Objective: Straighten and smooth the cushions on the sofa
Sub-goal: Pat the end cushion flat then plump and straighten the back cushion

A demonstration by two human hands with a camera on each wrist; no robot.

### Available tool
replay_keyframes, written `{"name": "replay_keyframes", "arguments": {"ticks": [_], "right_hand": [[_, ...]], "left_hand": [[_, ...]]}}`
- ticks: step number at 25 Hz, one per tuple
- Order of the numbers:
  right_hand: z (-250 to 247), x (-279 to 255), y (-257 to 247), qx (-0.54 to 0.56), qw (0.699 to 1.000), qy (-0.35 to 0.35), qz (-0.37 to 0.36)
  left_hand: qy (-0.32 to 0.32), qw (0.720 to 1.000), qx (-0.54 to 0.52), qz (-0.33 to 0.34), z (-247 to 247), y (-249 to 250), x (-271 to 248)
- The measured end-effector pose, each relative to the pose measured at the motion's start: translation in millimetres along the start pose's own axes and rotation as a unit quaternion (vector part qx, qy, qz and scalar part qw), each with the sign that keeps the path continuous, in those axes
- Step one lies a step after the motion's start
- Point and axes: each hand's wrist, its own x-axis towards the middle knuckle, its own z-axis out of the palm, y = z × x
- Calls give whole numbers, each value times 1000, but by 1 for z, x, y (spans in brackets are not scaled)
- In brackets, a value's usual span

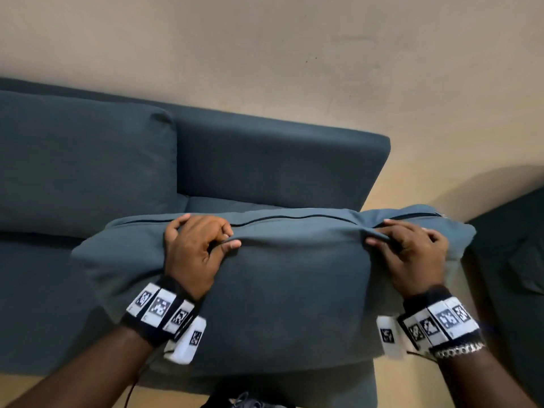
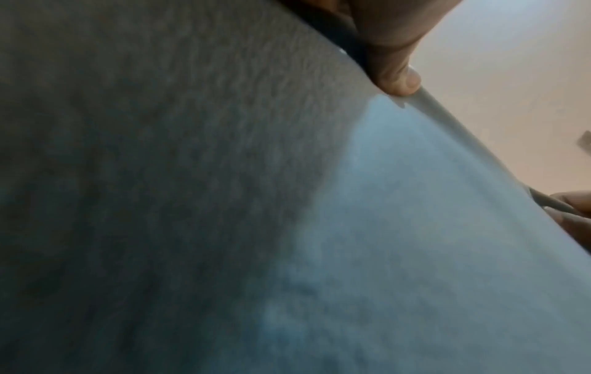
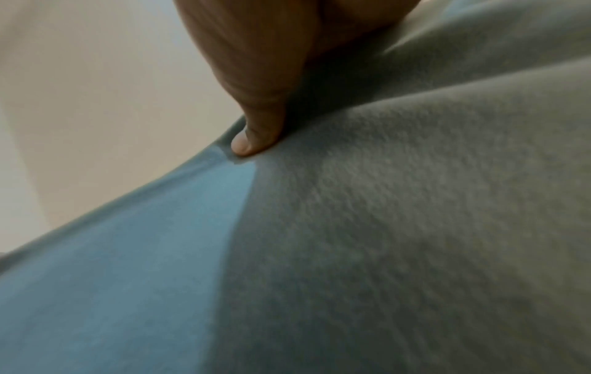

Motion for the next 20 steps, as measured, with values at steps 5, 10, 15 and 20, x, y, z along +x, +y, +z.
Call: {"name": "replay_keyframes", "arguments": {"ticks": [5, 10, 15, 20], "right_hand": [[81, 40, 32, -59, 962, -241, 113], [170, -5, 43, 3, 867, -475, 149], [198, -59, 15, -20, 851, -503, 150], [208, -53, 12, -8, 878, -454, 153]], "left_hand": [[-173, 979, 58, -88, 68, -52, 31], [-535, 799, 211, -176, 130, -105, -23], [-561, 785, 190, -182, 135, -117, -70], [-502, 810, 195, -230, 140, -137, -45]]}}
